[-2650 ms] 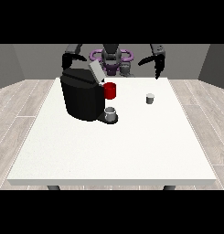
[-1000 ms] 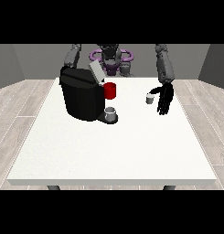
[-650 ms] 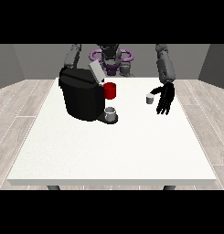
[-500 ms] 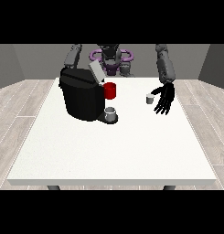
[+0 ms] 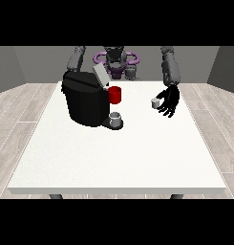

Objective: Insert the coffee pod into the coffee machine and close the lid

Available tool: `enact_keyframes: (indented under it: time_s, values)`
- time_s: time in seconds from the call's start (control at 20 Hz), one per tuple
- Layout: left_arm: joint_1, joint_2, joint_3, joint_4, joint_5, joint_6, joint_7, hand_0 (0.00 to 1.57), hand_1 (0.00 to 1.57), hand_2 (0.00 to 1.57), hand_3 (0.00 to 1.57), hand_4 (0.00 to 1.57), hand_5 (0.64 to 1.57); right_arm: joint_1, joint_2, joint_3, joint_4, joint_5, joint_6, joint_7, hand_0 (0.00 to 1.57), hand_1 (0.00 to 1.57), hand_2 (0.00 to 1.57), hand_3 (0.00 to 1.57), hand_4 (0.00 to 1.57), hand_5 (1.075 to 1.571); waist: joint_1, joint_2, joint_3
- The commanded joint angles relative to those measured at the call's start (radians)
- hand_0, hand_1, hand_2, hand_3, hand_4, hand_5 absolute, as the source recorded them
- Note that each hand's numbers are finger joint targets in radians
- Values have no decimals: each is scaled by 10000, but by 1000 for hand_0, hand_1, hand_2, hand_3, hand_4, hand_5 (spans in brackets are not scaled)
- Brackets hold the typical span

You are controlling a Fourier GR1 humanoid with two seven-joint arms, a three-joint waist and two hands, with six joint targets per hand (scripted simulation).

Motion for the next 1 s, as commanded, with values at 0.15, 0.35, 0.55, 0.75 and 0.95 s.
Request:
enact_keyframes:
  time_s: [0.15, 0.35, 0.55, 0.75, 0.95]
  values:
    - [308, -1419, -797, 15, -509, -76, 343, 1324, 1324, 1324, 1151, 57, 1571, 75, 33, -71, 634, -4, -109, 84, 0, 0, 0, 0, 379, 1571, 210, -758, -126]
    - [59, -1198, -517, 412, -608, 145, 13, 1190, 1190, 1280, 1183, 234, 1571, 24, -224, -363, 685, -414, 268, 63, 0, 0, 0, 0, 409, 1571, 100, -558, -129]
    - [107, -892, -344, 436, -607, 139, -811, 1379, 1379, 1424, 1349, 658, 1571, 419, -165, -393, 869, -354, 183, -390, 0, 0, 0, 0, 392, 1571, 264, -808, -130]
    - [-430, -1053, -62, 466, -483, 335, -1015, 1367, 1367, 1422, 1365, 678, 1571, 328, -168, -386, 1287, -346, 332, -921, 0, 0, 0, 0, 290, 1571, 221, -585, -129]
    - [-535, -1636, -279, 26, -452, -279, -466, 1400, 1400, 1400, 1307, 625, 1571, -22, -379, -800, 2201, -480, 247, -835, 0, 0, 0, 0, 281, 1571, 776, -1345, -124]
